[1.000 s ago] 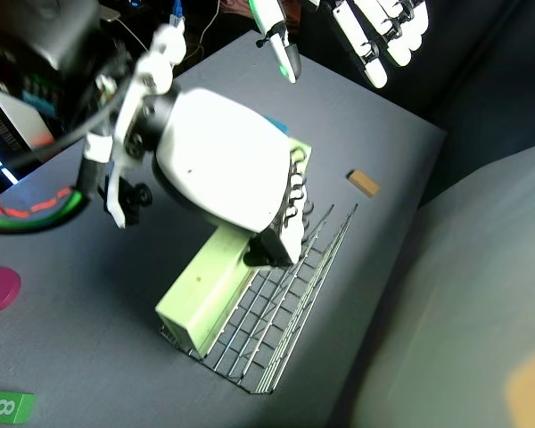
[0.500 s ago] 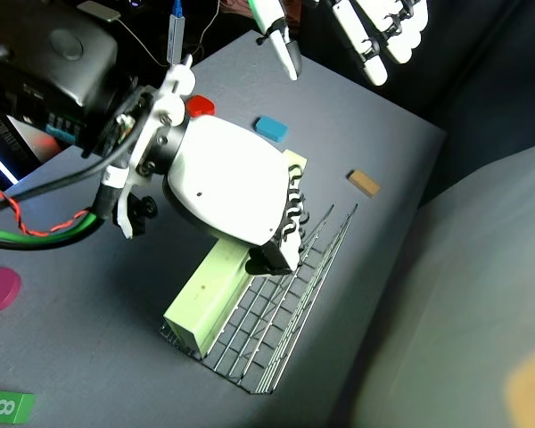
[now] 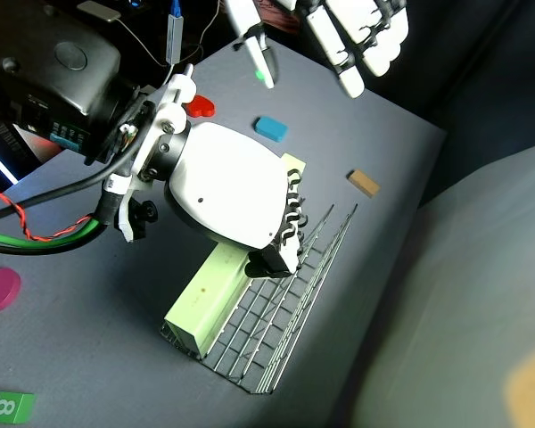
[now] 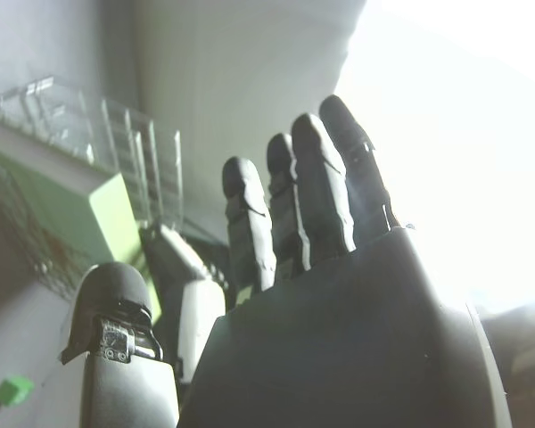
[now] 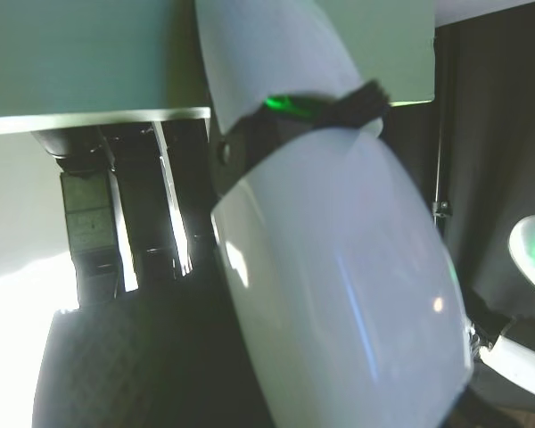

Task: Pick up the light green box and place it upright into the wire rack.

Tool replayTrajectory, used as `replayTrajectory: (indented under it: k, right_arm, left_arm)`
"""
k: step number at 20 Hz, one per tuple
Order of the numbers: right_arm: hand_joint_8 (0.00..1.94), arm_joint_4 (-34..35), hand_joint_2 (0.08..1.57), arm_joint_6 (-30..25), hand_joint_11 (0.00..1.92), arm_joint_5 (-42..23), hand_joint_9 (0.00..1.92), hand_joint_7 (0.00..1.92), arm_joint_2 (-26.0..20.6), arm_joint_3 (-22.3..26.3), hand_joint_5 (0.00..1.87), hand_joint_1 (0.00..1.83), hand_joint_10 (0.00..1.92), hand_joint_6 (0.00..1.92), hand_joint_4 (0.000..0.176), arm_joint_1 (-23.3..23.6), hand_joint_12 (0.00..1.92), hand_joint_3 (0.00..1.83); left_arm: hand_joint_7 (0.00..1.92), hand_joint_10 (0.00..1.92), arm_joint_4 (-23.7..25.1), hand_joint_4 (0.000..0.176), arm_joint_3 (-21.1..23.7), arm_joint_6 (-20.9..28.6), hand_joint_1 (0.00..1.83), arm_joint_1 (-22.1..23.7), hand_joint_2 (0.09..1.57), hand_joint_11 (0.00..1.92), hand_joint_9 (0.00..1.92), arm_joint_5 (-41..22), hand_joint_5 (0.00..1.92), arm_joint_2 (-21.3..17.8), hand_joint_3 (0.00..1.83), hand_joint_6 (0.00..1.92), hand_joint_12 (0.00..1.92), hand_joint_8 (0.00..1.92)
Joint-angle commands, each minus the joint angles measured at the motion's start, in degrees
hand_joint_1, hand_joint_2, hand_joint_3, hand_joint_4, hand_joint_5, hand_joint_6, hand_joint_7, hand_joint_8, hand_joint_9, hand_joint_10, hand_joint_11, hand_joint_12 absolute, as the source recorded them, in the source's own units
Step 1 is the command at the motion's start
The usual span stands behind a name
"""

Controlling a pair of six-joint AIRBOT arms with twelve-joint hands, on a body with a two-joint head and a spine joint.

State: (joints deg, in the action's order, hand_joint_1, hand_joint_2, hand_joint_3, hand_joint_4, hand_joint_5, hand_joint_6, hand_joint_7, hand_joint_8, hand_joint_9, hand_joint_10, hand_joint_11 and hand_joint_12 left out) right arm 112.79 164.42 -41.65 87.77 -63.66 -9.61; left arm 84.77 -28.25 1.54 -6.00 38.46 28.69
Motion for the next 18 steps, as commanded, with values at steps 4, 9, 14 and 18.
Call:
replayTrajectory:
  k: [4,9,14,18]
  right_arm:
    - [0.22,-4.12,1.14,0.04,0.4,1.82,0.59,0.76,0.07,-0.09,0.65,0.98,0.64,0.38,0.0,0.38,1.45,0.0]
    - [0.0,-4.11,1.1,0.74,0.24,1.91,0.56,0.72,-0.02,-0.06,0.64,0.88,0.23,0.0,0.0,0.44,1.37,0.0]
    - [0.0,-4.07,1.11,1.89,0.11,4.01,0.48,0.57,-2.93,2.09,0.51,0.77,0.09,0.0,0.0,2.15,1.31,0.01]
    - [0.0,-4.01,1.07,4.1,0.05,6.78,0.43,0.47,-9.75,7.71,0.44,0.69,0.04,0.0,0.0,4.31,1.3,0.0]
  left_arm:
    - [0.23,0.0,4.43,0.059,0.82,0.48,0.14,0.47,1.24,0.0,0.24,2.13,0.36,1.95,0.0,0.0,0.61,0.0]
    - [0.23,0.0,4.44,0.059,1.5,0.61,0.14,0.4,1.24,0.0,0.24,3.01,0.36,2.48,0.0,0.0,0.63,0.0]
    - [0.24,0.0,4.45,0.059,2.03,0.84,0.14,0.93,1.24,0.0,0.24,3.22,0.36,2.68,0.0,0.0,0.64,0.0]
    - [0.24,0.0,4.45,0.057,2.6,1.03,0.14,0.91,1.24,0.0,0.24,3.45,0.36,2.82,0.0,0.0,0.61,0.0]
